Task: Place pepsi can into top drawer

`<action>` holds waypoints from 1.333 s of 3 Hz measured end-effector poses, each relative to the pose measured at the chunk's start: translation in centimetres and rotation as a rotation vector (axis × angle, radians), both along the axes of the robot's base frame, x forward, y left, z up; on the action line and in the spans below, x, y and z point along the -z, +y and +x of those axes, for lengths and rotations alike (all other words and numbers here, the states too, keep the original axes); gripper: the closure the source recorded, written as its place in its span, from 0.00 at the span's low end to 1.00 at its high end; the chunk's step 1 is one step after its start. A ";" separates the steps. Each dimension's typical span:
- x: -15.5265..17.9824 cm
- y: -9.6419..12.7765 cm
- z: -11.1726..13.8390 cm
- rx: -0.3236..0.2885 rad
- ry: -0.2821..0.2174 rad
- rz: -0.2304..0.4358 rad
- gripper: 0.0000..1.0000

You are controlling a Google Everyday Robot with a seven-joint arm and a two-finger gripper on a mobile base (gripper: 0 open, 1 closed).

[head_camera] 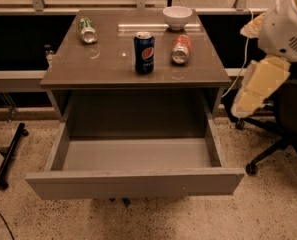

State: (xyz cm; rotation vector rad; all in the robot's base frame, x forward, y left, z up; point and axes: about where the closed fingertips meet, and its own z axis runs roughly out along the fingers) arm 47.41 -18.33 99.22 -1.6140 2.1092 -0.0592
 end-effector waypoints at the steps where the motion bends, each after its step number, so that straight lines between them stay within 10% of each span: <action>1: -0.2 2.2 2.4 -0.023 -0.034 0.071 0.00; 3: 0.2 2.2 2.6 -0.006 -0.027 0.094 0.00; 4: 2.9 4.9 3.9 0.025 -0.001 0.210 0.00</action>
Offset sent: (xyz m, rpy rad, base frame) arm 0.0228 0.0208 0.0015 0.0680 -0.0323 0.0221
